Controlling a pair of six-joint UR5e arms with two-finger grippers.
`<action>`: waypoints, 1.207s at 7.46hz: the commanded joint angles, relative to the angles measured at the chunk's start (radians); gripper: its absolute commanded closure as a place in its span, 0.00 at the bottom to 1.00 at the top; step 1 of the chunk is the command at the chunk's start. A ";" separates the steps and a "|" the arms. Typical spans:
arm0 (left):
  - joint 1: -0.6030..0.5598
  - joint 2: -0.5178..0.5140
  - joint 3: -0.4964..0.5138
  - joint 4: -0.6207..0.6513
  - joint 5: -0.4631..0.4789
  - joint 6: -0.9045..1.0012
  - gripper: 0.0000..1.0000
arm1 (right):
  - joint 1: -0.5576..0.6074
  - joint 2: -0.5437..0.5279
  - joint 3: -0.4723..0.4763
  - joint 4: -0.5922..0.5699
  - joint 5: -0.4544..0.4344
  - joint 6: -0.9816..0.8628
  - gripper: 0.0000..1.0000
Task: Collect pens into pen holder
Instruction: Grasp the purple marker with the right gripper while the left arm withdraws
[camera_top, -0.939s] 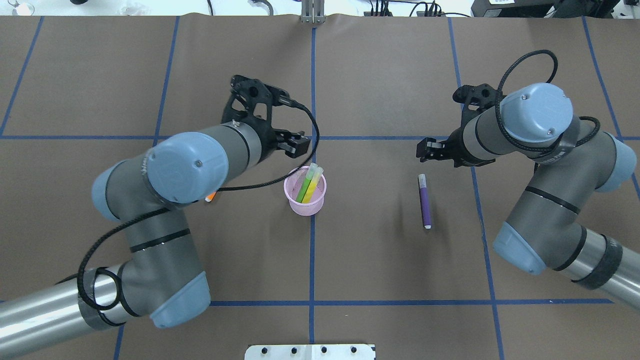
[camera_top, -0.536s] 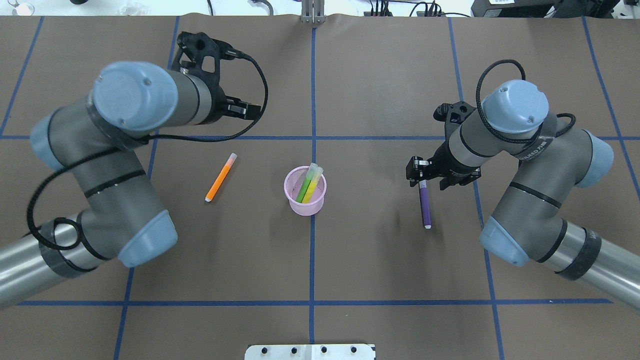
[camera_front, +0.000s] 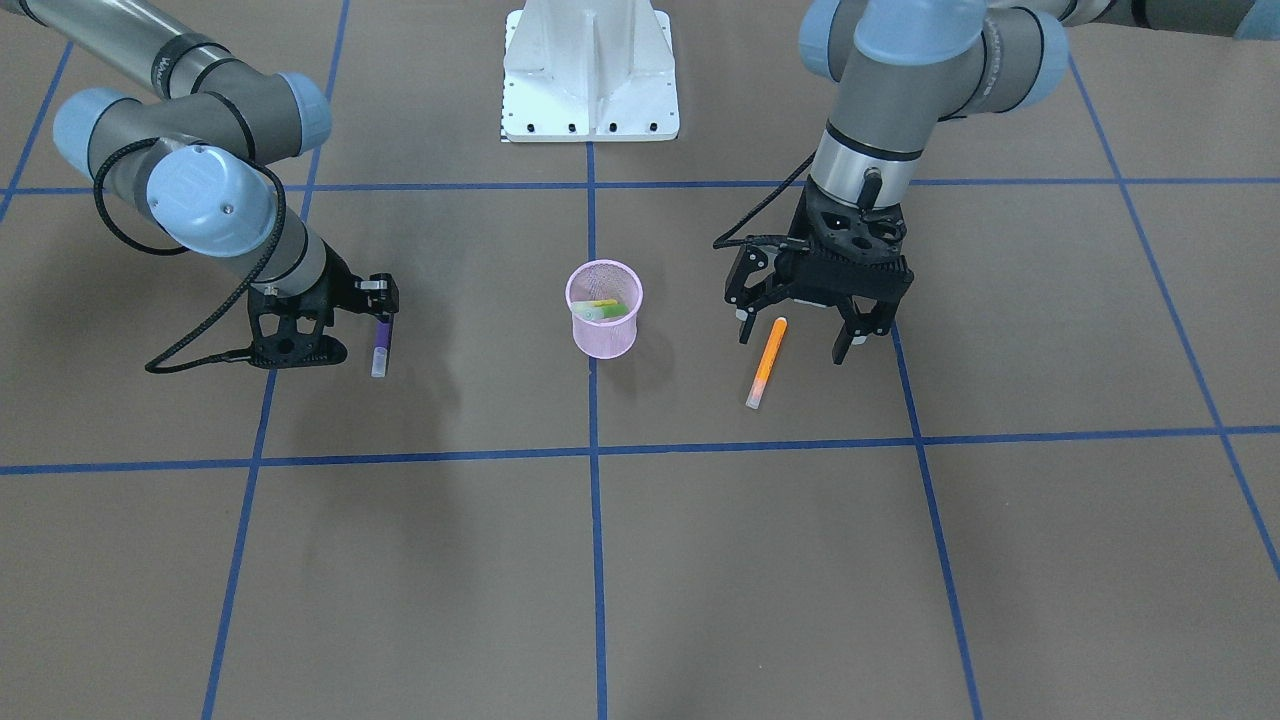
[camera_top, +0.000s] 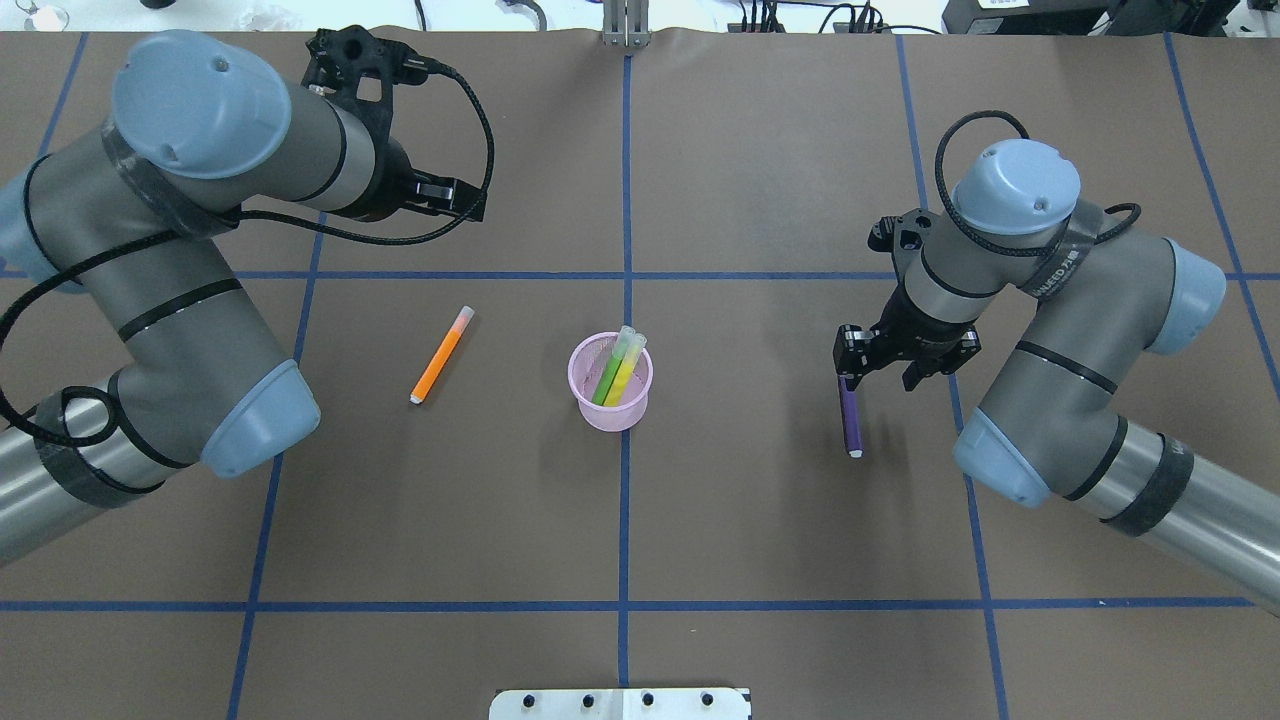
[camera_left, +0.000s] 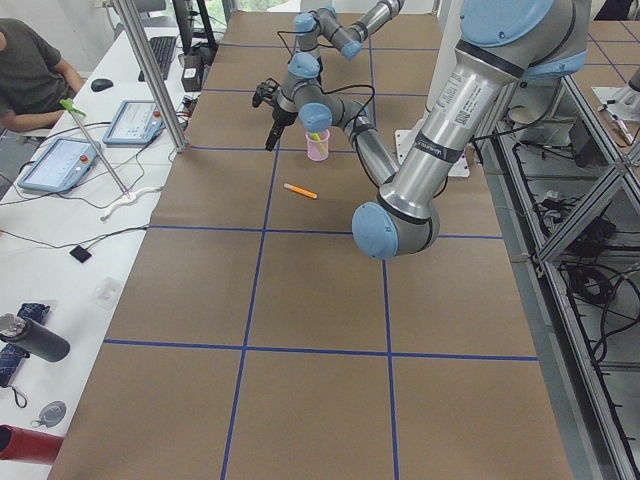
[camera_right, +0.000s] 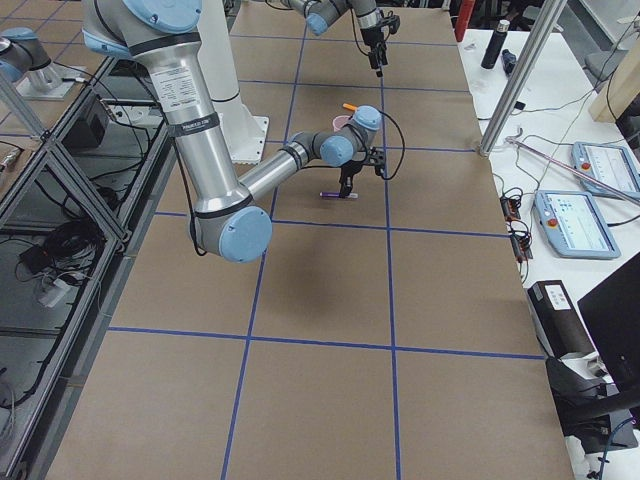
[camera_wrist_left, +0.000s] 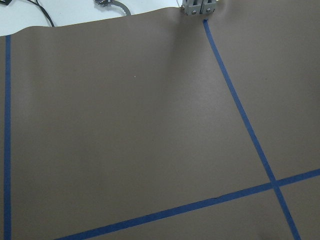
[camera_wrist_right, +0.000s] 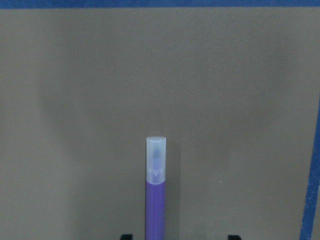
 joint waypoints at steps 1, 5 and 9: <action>-0.001 0.001 -0.016 -0.001 -0.004 0.000 0.01 | 0.002 0.050 -0.092 -0.010 0.028 -0.029 0.30; 0.004 0.001 -0.015 -0.001 0.002 -0.031 0.01 | -0.018 0.044 -0.109 -0.004 0.029 -0.029 0.35; 0.011 0.001 -0.010 -0.001 0.005 -0.061 0.01 | -0.019 0.046 -0.120 -0.004 0.034 -0.037 0.55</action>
